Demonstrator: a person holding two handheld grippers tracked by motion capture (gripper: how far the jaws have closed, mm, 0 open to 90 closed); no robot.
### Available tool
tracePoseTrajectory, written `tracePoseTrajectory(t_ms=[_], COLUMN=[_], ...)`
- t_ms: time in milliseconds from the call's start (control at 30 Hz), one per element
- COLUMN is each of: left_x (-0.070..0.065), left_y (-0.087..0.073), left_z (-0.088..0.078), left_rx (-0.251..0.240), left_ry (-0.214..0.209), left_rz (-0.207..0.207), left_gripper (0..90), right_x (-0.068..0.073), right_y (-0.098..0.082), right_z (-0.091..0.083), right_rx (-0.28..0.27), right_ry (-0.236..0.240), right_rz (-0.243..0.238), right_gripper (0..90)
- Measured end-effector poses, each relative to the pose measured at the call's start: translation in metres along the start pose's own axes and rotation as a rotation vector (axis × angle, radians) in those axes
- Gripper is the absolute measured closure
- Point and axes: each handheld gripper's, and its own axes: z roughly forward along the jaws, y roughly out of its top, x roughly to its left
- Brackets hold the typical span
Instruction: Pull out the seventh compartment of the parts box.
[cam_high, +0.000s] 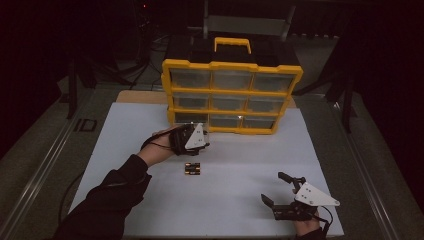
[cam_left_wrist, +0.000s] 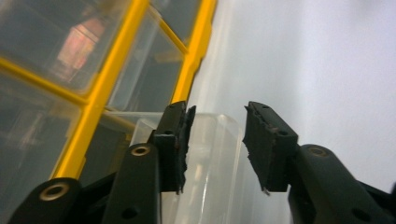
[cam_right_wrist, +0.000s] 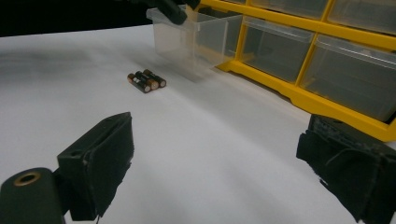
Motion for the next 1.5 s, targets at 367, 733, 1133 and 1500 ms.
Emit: tracePoseTrajectory(t_ms=[367, 733, 1133, 1500], left_x=[0.008, 0.011, -0.001, -0.02], left_y=[-0.001, -0.016, -0.039, -0.066], left_z=[-0.029, -0.061, -0.093, -0.114], left_rx=[-0.067, -0.11, -0.143, -0.151], left_ry=[-0.04, -0.068, -0.03, 0.005], left_rz=[-0.216, -0.391, -0.449, -0.498], left_gripper=[37.5, 1.9, 0.1, 0.1], right_x=[0.0, 0.001, 0.002, 0.002], right_y=[0.0, 0.0, 0.001, 0.0], right_z=[0.0, 0.001, 0.001, 0.003], right_rx=[-0.002, -0.004, -0.002, 0.0], right_ry=[0.002, 0.004, 0.01, 0.014], right_rz=[0.0, -0.006, -0.004, -0.004], right_gripper=[8.5, 8.5, 8.5, 8.5])
